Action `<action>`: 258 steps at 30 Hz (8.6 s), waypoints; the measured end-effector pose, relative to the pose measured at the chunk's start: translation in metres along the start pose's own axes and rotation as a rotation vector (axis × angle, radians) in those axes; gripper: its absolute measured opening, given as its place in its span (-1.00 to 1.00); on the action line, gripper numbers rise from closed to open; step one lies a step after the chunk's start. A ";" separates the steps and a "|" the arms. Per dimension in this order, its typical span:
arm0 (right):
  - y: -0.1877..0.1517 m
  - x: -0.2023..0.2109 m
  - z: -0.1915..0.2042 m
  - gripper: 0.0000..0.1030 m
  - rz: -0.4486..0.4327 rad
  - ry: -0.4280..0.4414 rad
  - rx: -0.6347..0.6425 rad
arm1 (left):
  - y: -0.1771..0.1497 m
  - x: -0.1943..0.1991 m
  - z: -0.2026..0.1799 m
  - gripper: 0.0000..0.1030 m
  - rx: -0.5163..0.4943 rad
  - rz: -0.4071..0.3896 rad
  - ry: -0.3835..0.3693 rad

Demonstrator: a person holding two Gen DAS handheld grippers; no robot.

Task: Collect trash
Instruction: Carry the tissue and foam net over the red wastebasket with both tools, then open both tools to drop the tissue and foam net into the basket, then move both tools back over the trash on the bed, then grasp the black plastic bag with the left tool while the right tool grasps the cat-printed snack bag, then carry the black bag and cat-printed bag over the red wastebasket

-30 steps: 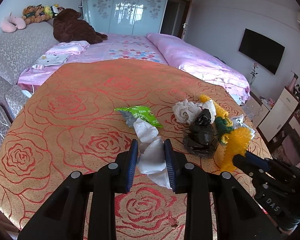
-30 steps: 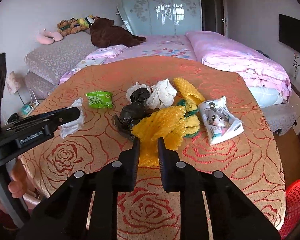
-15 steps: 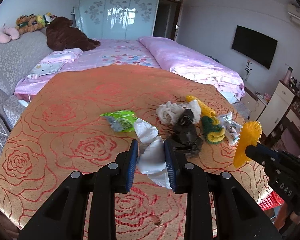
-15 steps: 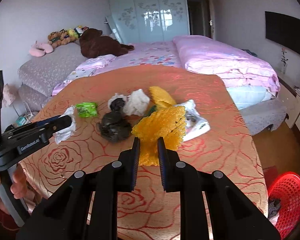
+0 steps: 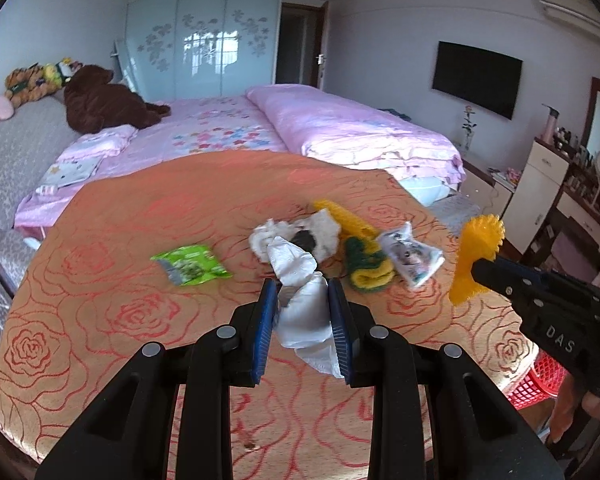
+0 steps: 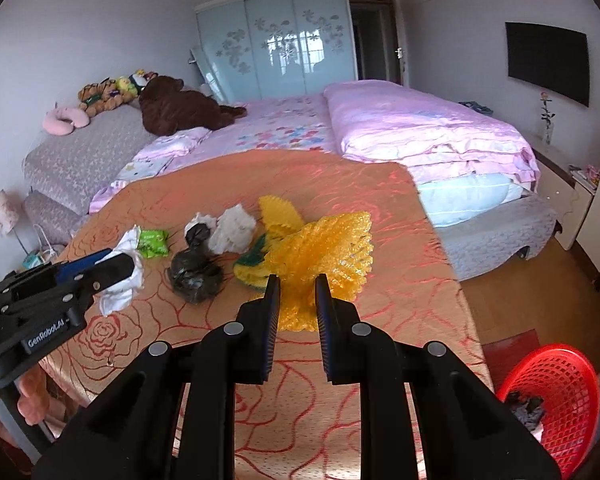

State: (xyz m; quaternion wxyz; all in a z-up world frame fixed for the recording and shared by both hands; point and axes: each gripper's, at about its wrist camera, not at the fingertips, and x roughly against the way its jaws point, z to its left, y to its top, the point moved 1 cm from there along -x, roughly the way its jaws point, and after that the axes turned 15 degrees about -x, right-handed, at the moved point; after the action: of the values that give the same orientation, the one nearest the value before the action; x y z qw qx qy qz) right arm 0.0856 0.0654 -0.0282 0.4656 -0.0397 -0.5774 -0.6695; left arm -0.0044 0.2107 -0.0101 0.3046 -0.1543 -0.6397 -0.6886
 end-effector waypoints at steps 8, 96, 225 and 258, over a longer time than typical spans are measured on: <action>0.008 0.018 -0.028 -0.64 -0.035 -0.045 -0.027 | 0.015 0.001 -0.025 -0.50 -0.027 -0.025 -0.094; -0.046 0.090 -0.261 0.35 0.004 -0.388 -0.513 | 0.054 -0.064 -0.245 0.19 -0.287 0.048 -0.454; -0.013 -0.073 -0.031 -0.18 0.145 -0.104 -0.020 | -0.014 -0.079 0.009 -0.40 0.012 0.161 0.011; 0.004 -0.007 -0.047 -0.19 0.022 -0.073 -0.119 | 0.023 -0.030 -0.032 -0.40 -0.053 0.022 -0.019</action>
State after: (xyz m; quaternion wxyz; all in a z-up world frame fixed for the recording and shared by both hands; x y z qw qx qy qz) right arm 0.1152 0.0317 -0.0444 0.4485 -0.0980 -0.5528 -0.6954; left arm 0.0386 0.1868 -0.0146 0.3021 -0.1759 -0.6222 -0.7005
